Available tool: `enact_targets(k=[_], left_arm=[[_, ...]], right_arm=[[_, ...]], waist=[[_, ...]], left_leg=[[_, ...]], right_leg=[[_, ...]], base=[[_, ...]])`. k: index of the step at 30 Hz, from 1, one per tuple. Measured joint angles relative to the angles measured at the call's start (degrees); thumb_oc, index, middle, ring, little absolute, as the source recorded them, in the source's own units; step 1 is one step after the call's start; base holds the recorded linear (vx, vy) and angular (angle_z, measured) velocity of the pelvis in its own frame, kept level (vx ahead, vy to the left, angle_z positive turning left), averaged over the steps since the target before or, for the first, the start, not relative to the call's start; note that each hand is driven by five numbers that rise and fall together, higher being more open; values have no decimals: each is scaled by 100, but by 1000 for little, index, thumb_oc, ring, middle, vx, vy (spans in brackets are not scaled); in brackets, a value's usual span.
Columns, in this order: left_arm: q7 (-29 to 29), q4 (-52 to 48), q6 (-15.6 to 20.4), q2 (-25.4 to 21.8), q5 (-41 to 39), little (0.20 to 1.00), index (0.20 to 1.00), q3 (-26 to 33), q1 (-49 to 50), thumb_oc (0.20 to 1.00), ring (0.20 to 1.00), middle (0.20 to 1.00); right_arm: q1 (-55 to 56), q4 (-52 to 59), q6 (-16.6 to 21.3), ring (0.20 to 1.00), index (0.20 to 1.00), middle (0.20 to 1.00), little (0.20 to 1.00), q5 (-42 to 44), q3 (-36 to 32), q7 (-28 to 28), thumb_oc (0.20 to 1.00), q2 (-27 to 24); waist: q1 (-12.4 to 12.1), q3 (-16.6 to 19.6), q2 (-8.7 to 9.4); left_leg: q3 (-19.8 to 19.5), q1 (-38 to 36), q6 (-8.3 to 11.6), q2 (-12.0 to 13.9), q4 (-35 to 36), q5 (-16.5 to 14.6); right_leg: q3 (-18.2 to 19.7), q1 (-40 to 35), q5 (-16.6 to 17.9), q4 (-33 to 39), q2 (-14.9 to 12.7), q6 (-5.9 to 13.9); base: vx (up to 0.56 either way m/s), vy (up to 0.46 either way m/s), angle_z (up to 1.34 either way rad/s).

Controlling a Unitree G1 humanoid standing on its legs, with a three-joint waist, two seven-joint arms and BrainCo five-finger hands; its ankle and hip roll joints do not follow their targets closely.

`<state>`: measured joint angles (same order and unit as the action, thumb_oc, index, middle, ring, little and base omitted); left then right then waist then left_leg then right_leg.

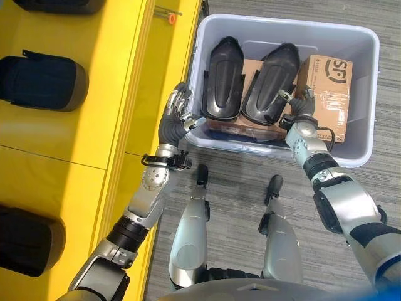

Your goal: Move parts from the plastic box to the shelf.

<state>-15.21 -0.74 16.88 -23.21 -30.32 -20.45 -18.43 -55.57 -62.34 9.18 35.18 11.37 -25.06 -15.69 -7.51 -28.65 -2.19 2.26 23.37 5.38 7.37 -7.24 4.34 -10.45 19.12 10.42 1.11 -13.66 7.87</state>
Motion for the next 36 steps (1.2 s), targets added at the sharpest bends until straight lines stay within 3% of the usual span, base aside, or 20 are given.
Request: enact_targets(k=[18, 22, 36], left_arm=[[-138, -1, 12, -3, -2, 1000, 1000, -51, -114, 1000, 1000, 1000], [-138, -4, 24, -1, -8, 1000, 1000, -139, -125, 1000, 1000, 1000], [-273, -307, 153, 33, -230, 1000, 1000, -420, -272, 1000, 1000, 1000]], right_arm=[[-156, -736, 19, 1000, 1000, 1000, 1000, 191, -297, -51, 1000, -156], [-349, -1083, -5, 1000, 1000, 1000, 1000, 395, -413, -34, 1000, -503], [-1737, -1635, 137, 1000, 1000, 1000, 1000, 389, -142, -461, 1000, -1094]], waist=[[-80, -32, -11], [-158, -114, -173], [-223, -145, -236]], left_leg=[[-135, 370, -20, -57, -97, 38], [-149, 402, -26, -82, -91, 49], [-482, 1793, 12, -128, -292, 214]], right_leg=[[-135, 238, 27, -3, -42, 4], [-138, 261, 31, -2, -63, 8], [-283, 1562, 55, -370, -64, -64]], base=[[9, -6, 3], [15, -16, 2], [35, -33, 6]])
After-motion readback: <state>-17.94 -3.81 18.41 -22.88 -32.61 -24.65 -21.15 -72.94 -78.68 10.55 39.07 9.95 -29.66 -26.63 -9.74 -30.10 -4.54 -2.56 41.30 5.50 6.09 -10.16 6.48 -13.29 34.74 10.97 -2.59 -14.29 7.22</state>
